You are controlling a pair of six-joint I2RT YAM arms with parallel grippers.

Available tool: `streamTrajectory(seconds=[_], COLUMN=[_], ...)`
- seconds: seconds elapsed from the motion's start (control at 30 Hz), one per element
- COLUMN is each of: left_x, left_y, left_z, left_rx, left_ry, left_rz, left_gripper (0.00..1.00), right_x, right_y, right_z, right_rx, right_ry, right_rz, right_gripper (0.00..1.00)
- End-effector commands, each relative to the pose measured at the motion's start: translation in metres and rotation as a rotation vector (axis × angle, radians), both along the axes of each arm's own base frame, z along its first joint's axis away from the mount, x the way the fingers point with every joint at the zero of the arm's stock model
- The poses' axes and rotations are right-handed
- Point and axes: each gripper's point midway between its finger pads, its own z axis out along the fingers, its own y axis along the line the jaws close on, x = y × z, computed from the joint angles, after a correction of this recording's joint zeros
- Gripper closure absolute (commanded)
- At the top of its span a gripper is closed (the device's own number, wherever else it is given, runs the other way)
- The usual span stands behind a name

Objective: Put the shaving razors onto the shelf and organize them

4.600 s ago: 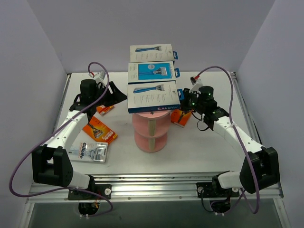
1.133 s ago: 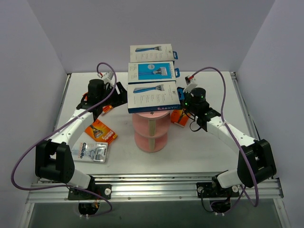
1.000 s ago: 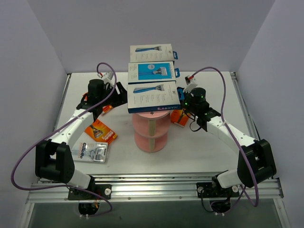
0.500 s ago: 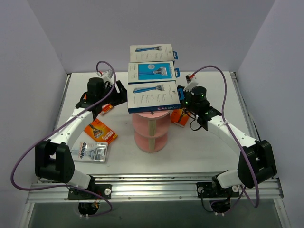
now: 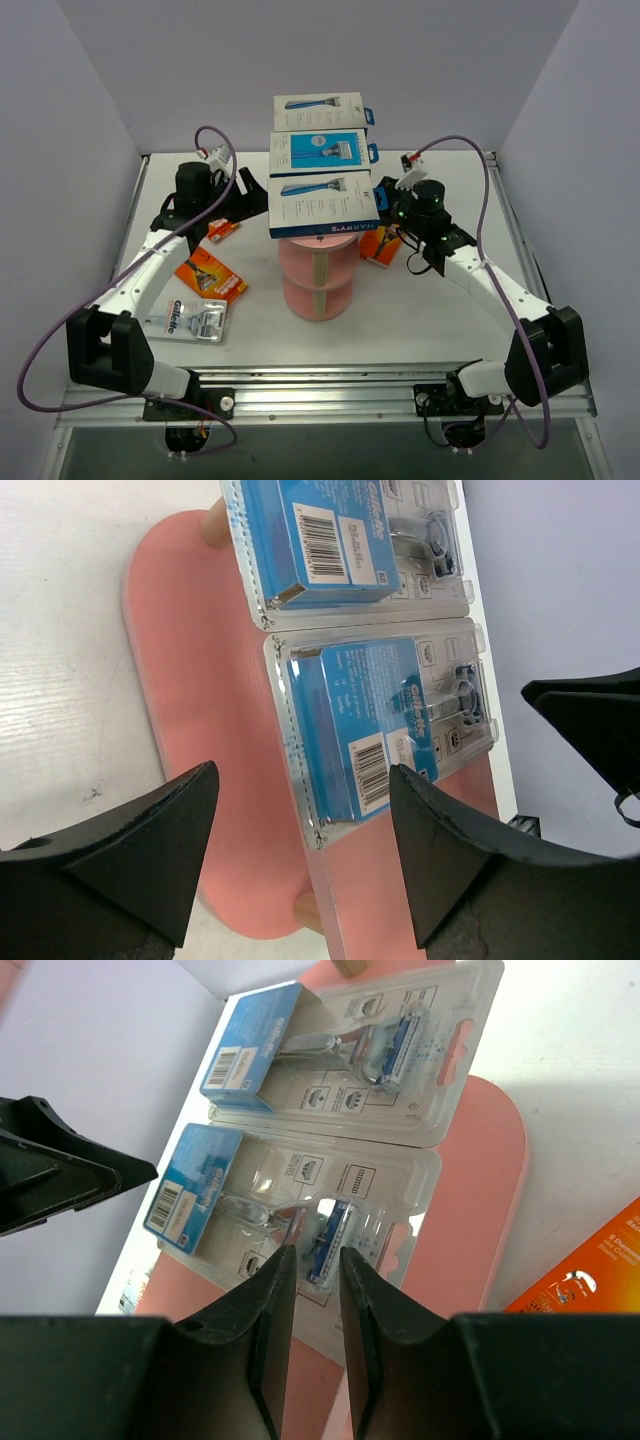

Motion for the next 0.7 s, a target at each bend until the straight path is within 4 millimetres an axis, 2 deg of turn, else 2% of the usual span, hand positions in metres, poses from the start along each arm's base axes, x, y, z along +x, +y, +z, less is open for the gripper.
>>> streamTrajectory(seconds=[0.0,0.17,0.2,0.27,0.33,0.37,0.43,0.5,0.53,0.6,0.63,0.67], left_x=[-0.001,-0.016,-0.016,-0.026,-0.035,-0.04,-0.053,-0.065,-0.071,-0.081,-0.09,-0.094], left_y=[0.017,0.055,0.068,0.079,0.091,0.095,0.11,0.119,0.139,0.151,0.161,0.166], left_z=[0.041,0.045,0.039,0.038,0.018,0.014,-0.011,-0.02,-0.034,-0.04,-0.052,-0.055], left_rx=[-0.002,0.051,0.063,0.071,0.075,0.076,0.104,0.135,0.169,0.182,0.214,0.215], left_ry=[-0.1,-0.102,-0.086,-0.073,-0.01,0.005,0.094,0.127,0.177,0.206,0.253,0.272], left_rz=[0.028,0.093,0.133,0.175,0.215,0.229,0.281,0.33,0.412,0.488,0.544,0.577], left_gripper=[0.22,0.21,0.2,0.18,0.18,0.18,0.18,0.18,0.18,0.17,0.17,0.16], right_x=[-0.005,-0.015,-0.018,-0.023,-0.027,-0.031,-0.036,-0.044,-0.047,-0.053,-0.055,-0.057], right_y=[-0.011,-0.029,-0.036,-0.044,-0.054,-0.057,-0.062,-0.063,-0.063,-0.063,-0.063,-0.064], right_z=[0.038,0.035,0.038,0.03,0.029,0.02,0.013,-0.001,-0.006,-0.017,-0.021,-0.023], right_rx=[0.036,0.038,0.043,0.047,0.055,0.052,0.043,0.036,0.035,0.035,0.039,0.039], right_ry=[-0.086,-0.074,-0.079,-0.057,-0.05,-0.031,-0.008,0.026,0.038,0.057,0.066,0.069], right_rz=[-0.024,-0.057,-0.075,-0.088,-0.112,-0.114,-0.124,-0.114,-0.112,-0.101,-0.103,-0.102], right_gripper=[0.79,0.76,0.76,0.75,0.71,0.69,0.65,0.64,0.62,0.61,0.61,0.6])
